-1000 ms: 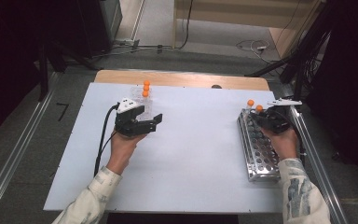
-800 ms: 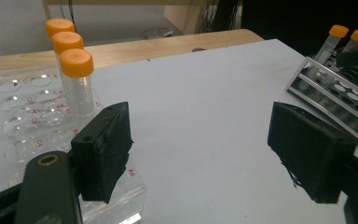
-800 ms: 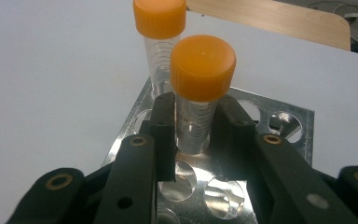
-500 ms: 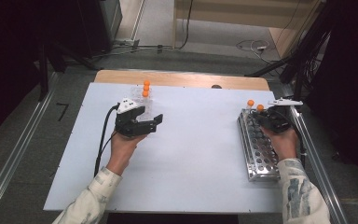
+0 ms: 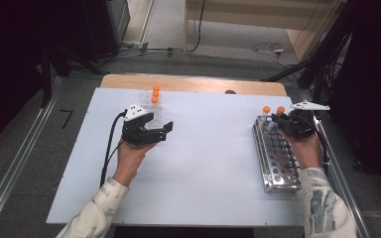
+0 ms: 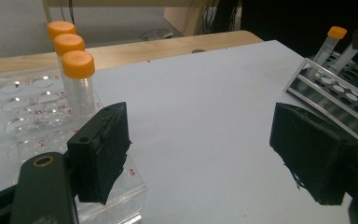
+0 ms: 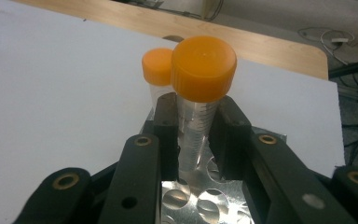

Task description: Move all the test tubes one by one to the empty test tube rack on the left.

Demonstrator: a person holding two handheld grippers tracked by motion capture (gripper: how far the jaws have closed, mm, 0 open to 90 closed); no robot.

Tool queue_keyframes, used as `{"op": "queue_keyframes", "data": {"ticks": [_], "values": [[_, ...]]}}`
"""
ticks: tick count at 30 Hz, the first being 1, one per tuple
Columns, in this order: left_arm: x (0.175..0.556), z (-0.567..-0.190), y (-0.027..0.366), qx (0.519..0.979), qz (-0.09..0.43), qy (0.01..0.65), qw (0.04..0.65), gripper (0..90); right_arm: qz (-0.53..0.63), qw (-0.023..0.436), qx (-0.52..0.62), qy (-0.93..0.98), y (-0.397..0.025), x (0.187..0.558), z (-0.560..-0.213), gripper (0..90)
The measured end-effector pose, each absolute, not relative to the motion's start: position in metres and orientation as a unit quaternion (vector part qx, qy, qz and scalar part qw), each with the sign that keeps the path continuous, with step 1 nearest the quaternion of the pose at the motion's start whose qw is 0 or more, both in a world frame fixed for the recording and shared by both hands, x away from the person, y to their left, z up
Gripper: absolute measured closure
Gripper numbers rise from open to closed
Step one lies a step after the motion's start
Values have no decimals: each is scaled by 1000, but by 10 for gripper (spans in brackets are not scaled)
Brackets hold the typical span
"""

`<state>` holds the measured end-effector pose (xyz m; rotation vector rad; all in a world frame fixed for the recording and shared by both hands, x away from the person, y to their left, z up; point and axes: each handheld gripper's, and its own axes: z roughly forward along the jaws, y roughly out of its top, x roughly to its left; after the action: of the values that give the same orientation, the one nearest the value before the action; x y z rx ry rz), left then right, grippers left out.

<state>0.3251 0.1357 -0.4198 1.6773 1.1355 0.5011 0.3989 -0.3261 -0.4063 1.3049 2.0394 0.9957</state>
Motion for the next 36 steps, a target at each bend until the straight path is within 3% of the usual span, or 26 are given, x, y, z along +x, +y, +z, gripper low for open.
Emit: {"op": "queue_keyframes", "data": {"ticks": [17,36], "values": [[322,-418,133,696,206,466,507,202,400,271,442,755,-313,365,-362,716],[317,-416,123,709,202,447,506,200,420,199,367,806,-234,341,-392,717]]}}
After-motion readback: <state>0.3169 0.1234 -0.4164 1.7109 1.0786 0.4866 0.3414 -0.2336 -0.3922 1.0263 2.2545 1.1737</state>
